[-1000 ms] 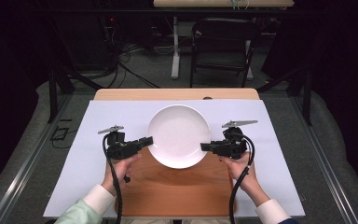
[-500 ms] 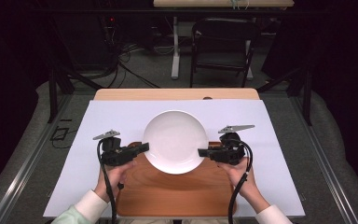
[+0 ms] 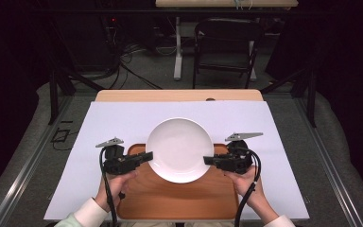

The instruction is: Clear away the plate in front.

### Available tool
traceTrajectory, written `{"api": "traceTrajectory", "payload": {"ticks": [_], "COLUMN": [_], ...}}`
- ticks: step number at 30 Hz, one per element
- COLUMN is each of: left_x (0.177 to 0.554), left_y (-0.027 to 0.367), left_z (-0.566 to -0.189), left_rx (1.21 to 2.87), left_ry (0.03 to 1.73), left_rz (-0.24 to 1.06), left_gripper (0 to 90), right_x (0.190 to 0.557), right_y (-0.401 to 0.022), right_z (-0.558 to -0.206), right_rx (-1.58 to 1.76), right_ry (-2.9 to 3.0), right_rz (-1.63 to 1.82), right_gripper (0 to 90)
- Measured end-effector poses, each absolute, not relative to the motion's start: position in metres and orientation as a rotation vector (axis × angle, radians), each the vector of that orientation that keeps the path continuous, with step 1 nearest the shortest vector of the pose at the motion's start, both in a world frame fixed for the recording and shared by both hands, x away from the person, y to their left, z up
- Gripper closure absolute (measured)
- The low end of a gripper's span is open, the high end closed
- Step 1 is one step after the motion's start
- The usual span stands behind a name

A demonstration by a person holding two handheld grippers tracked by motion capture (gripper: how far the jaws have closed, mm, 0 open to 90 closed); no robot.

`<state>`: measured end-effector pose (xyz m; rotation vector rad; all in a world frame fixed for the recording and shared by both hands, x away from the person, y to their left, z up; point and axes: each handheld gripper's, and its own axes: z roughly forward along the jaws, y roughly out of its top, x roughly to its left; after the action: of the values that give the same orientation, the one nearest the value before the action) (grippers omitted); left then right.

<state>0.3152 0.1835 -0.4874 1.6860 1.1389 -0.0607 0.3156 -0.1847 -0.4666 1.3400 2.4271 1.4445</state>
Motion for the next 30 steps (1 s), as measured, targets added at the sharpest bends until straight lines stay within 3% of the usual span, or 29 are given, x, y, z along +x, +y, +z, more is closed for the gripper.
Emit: {"api": "traceTrajectory", "payload": {"ticks": [30], "left_x": [0.291], "left_y": [0.192], "left_z": [-0.518], "left_rx": [1.816], "left_ry": [1.247], "left_rz": [-0.206], "left_gripper": [81.2], "right_x": [0.292], "right_y": [-0.173], "right_z": [-0.502], "right_rx": [1.483], "right_ry": [2.598], "right_rz": [1.32], "right_gripper": [77.8]}}
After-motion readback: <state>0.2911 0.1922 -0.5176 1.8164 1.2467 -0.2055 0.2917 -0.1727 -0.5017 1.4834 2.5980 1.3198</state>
